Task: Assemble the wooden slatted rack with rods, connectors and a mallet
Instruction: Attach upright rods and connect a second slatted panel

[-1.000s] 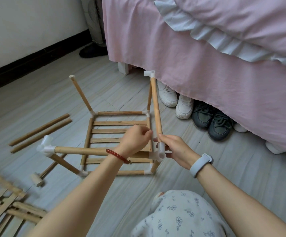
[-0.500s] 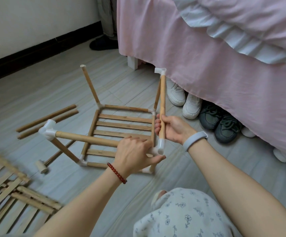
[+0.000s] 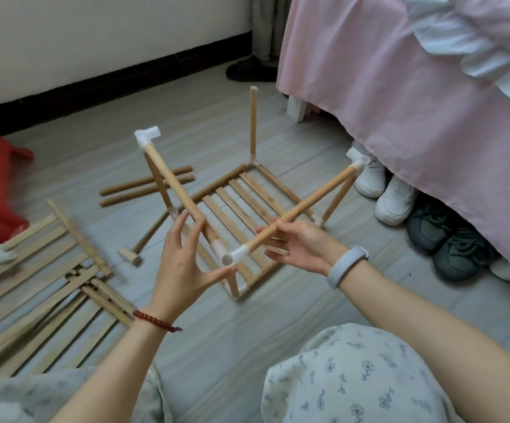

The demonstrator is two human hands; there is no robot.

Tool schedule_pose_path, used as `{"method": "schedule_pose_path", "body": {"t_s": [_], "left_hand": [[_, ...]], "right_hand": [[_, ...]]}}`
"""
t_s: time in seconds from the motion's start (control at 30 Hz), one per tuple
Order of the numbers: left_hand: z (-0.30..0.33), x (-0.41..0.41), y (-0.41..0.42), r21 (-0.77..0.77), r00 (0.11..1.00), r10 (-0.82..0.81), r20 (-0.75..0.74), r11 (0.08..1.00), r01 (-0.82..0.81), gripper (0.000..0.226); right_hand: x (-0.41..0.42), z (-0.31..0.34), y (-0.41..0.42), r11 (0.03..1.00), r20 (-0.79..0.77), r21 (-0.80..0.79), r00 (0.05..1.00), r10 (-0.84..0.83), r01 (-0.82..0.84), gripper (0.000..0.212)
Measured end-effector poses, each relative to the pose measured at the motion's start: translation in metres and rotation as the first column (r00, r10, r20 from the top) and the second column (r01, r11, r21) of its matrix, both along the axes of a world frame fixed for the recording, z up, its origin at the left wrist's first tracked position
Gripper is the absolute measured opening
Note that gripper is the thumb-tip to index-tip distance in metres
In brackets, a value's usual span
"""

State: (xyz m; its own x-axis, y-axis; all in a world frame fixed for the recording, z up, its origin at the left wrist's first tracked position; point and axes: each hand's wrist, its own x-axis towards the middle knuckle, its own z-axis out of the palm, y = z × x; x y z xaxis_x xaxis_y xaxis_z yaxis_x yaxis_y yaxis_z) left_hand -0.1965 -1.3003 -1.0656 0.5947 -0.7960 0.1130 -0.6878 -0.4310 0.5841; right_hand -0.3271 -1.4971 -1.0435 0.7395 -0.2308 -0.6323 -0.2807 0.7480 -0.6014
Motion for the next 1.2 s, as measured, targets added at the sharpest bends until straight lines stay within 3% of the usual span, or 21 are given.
{"method": "schedule_pose_path", "body": {"t_s": [0.1,0.17,0.2,0.23,0.27,0.3,0.33,0.37,0.43,0.5,0.53,0.67,0.7,0.83,0.97,1.07,1.2], "left_hand": [[0.001,0.003,0.019,0.037,0.883,0.143,-0.447,0.989,-0.141,0.107],[0.0,0.007,0.028,0.037,0.819,0.159,-0.552,0.985,-0.167,0.1],[0.0,0.008,0.029,0.021,0.79,0.148,-0.595,0.985,-0.169,0.098],[0.001,0.011,0.029,0.003,0.755,0.131,-0.643,0.986,-0.168,0.095],[0.001,0.013,0.028,-0.017,0.72,0.107,-0.686,0.987,-0.162,0.09],[0.002,0.015,0.026,-0.038,0.69,0.082,-0.719,0.987,-0.156,0.084],[0.003,0.015,0.023,-0.075,0.658,0.048,-0.751,0.984,-0.158,0.078],[0.005,0.014,0.02,-0.105,0.613,0.036,-0.789,0.976,-0.193,0.069],[0.006,0.011,0.01,-0.127,0.473,0.064,-0.879,0.923,-0.363,0.049],[0.009,0.01,0.0,-0.103,0.391,0.1,-0.915,0.879,-0.465,0.041],[0.011,0.012,-0.005,-0.091,0.37,0.105,-0.923,0.875,-0.475,0.037],[0.018,0.021,-0.027,-0.01,0.173,0.113,-0.979,0.809,-0.587,0.029],[0.018,0.021,-0.031,-0.006,0.157,0.119,-0.98,0.78,-0.625,0.025],[0.013,0.017,-0.038,-0.003,0.183,0.171,-0.968,0.723,-0.691,0.032],[0.012,0.019,-0.04,0.036,0.167,0.238,-0.957,0.665,-0.746,0.036],[0.012,0.019,-0.049,0.041,0.167,0.263,-0.95,0.636,-0.77,0.034],[0.011,0.013,-0.058,0.046,0.154,0.284,-0.946,0.589,-0.807,0.031]], "right_hand": [[0.008,0.005,0.01,0.983,-0.108,-0.076,0.982,0.157,-0.165,0.017],[0.015,0.017,0.018,0.893,-0.245,-0.245,0.915,0.32,-0.377,0.027],[0.018,0.024,0.022,0.798,-0.311,-0.389,0.881,0.357,-0.461,0.027],[0.022,0.026,0.023,0.637,-0.347,-0.593,0.87,0.35,-0.493,0.027],[0.025,0.028,0.023,0.355,-0.352,-0.819,0.883,0.309,-0.451,0.028],[0.028,0.027,0.019,-0.036,-0.322,-0.945,0.905,0.28,-0.325,0.028],[0.032,0.028,0.014,-0.37,-0.297,-0.912,0.908,0.296,-0.178,0.028],[0.037,0.028,0.009,-0.568,-0.343,-0.816,0.879,0.331,-0.104,0.032],[0.047,0.025,0.004,-0.722,-0.58,-0.671,0.726,0.369,-0.169,0.046],[0.052,0.023,0.005,-0.782,-0.748,-0.571,0.551,0.37,-0.25,0.043],[0.054,0.021,0.004,-0.783,-0.764,-0.57,0.513,0.392,-0.25,0.041],[0.056,0.012,-0.008,-0.725,-0.651,-0.674,0.575,0.496,-0.139,0.061],[0.057,0.01,-0.014,-0.725,-0.643,-0.679,0.573,0.509,-0.118,0.066],[0.063,0.011,-0.018,-0.719,-0.68,-0.679,0.494,0.542,-0.145,0.062],[0.063,-0.003,-0.006,-0.721,-0.578,-0.69,0.642,0.503,-0.057,0.038],[0.067,-0.007,-0.008,-0.74,-0.58,-0.671,0.659,0.48,-0.052,0.04],[0.069,-0.003,-0.009,-0.71,-0.643,-0.691,0.563,0.519,-0.135,0.049]]}}
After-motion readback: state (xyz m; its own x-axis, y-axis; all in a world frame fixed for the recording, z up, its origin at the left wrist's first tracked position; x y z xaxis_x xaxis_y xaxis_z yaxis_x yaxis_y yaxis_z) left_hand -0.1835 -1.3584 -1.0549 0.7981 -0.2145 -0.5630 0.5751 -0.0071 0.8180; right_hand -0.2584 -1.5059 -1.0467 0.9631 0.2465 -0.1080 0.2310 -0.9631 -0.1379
